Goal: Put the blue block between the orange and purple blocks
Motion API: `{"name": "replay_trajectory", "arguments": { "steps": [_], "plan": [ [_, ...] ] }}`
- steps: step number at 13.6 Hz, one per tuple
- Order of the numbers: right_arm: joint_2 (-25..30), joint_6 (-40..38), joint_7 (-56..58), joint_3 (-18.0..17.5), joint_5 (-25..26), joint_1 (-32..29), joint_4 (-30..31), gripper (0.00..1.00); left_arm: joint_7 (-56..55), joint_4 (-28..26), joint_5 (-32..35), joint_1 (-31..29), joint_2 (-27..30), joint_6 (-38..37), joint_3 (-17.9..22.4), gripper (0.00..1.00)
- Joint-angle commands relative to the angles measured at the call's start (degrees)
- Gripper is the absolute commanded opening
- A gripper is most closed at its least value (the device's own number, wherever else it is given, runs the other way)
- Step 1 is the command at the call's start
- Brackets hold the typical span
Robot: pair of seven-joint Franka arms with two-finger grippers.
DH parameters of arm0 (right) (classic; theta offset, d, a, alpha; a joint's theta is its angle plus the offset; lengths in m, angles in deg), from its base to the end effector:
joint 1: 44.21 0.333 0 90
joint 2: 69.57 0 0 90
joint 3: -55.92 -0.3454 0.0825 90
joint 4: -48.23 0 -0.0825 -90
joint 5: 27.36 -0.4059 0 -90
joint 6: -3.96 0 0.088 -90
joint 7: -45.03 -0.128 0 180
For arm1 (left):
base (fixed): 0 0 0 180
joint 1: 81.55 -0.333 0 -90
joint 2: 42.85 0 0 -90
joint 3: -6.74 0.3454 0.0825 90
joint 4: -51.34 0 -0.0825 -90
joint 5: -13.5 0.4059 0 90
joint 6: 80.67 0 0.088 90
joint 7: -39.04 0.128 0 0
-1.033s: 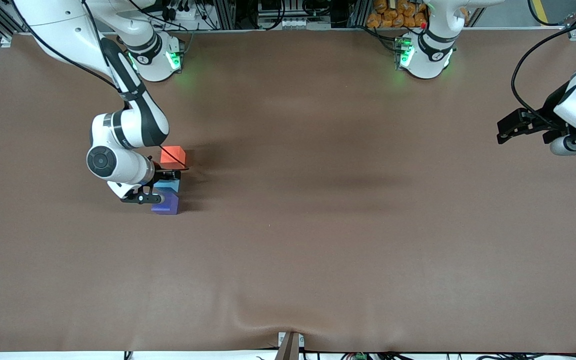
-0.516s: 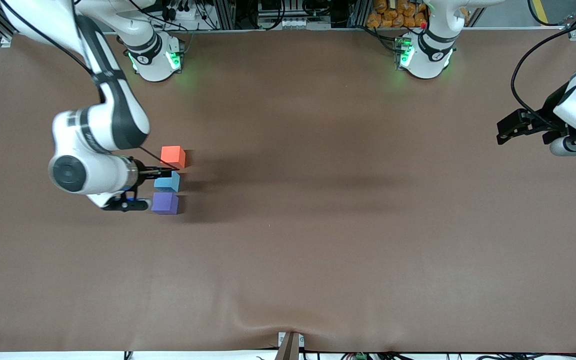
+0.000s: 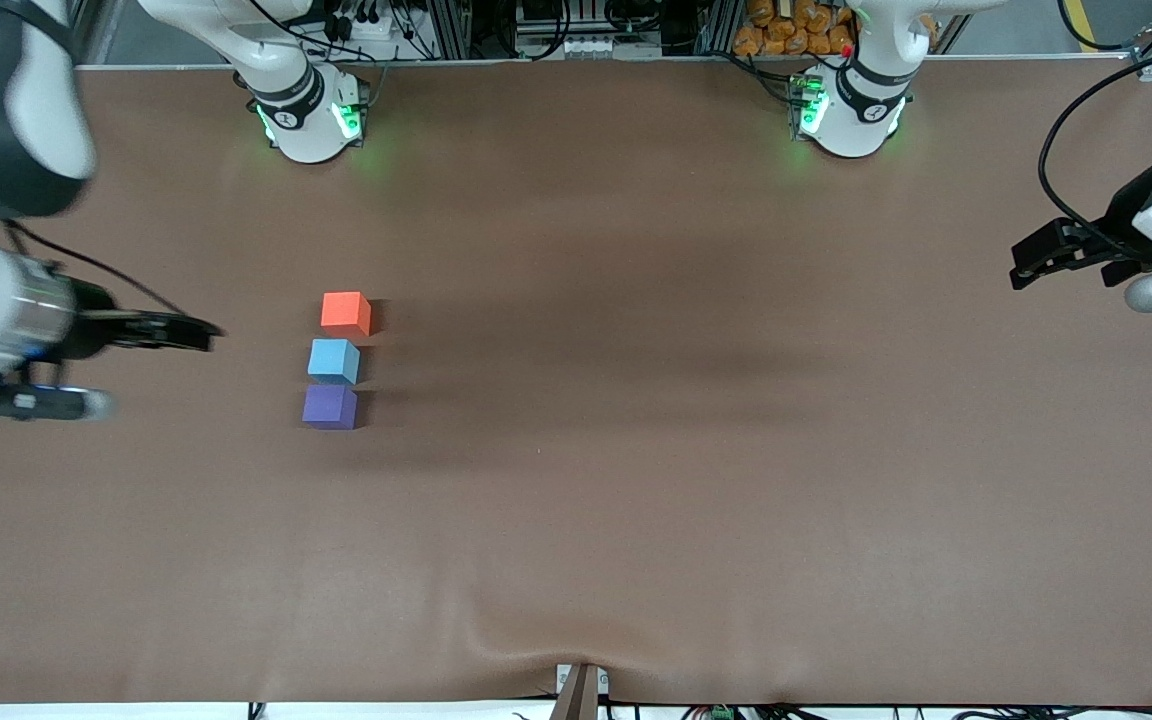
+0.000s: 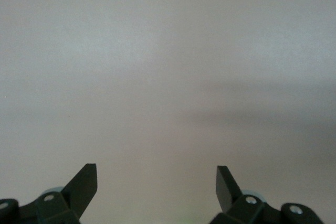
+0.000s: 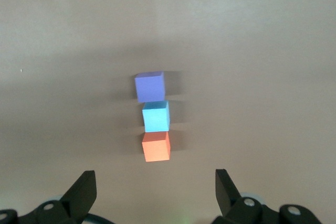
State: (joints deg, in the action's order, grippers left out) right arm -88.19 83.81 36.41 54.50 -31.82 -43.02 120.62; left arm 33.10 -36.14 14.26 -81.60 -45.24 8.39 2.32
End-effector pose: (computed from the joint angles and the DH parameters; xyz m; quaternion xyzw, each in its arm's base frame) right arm 0.6563 0.0382 0.5673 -0.9931 0.0493 0.1008 0.0331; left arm 0.5872 -0.0422 0.6289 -0.9999 -0.0138 0.0065 0.0056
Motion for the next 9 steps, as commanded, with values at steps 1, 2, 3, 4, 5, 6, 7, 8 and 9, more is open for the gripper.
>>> {"name": "replay_trajectory", "arguments": {
  "steps": [1, 2, 3, 4, 5, 6, 7, 8, 9],
  "plan": [
    [1.02, -3.97, 0.01, -1.57, -0.45, -2.15, -2.86, 1.0, 0.67, -0.67, -1.03, -0.74, 2.29, -1.16, -0.59, 1.0],
    [3.64, -5.82, -0.16, -1.57, -0.11, -2.25, -2.87, 1.0, 0.4, -0.67, -1.03, -0.74, 2.65, -2.29, -0.59, 1.0],
    [5.58, -6.19, -0.25, -1.57, 0.42, -1.81, -2.35, 1.0, 0.4, -0.67, -1.03, -0.83, 3.09, -2.48, -0.59, 1.0],
    [7.69, -6.72, -0.43, -1.31, 0.42, -1.63, -1.47, 1.0, 0.4, -0.67, -1.03, -0.92, 3.26, -2.74, -0.5, 1.0],
    [10.24, -5.85, -0.17, -1.05, 0.42, -1.98, 1.41, 1.0, 0.4, -0.67, -1.03, -0.92, 3.27, -2.74, -0.5, 1.0],
    [13.31, -3.67, -0.16, -0.96, 0.42, -1.9, 4.74, 1.0, 0.4, -0.76, -1.03, -0.92, 3.27, -2.74, -0.5, 1.0],
    [17.69, -0.34, -0.16, -0.96, 0.42, -1.81, 10.52, 1.0, 0.4, -0.76, -1.03, -0.92, 3.27, -2.74, -0.5, 1.0],
    [22.87, 5.18, -0.08, -0.87, 0.33, -1.98, 17.63, 1.0, 0.4, -0.76, -1.03, -0.92, 3.27, -2.74, -0.59, 1.0],
    [26.75, 10.28, 0.1, -0.87, 0.33, -2.07, 23.53, 1.0, 0.4, -0.76, -1.11, -0.92, 3.35, -2.74, -0.5, 1.0]
  ]
}}
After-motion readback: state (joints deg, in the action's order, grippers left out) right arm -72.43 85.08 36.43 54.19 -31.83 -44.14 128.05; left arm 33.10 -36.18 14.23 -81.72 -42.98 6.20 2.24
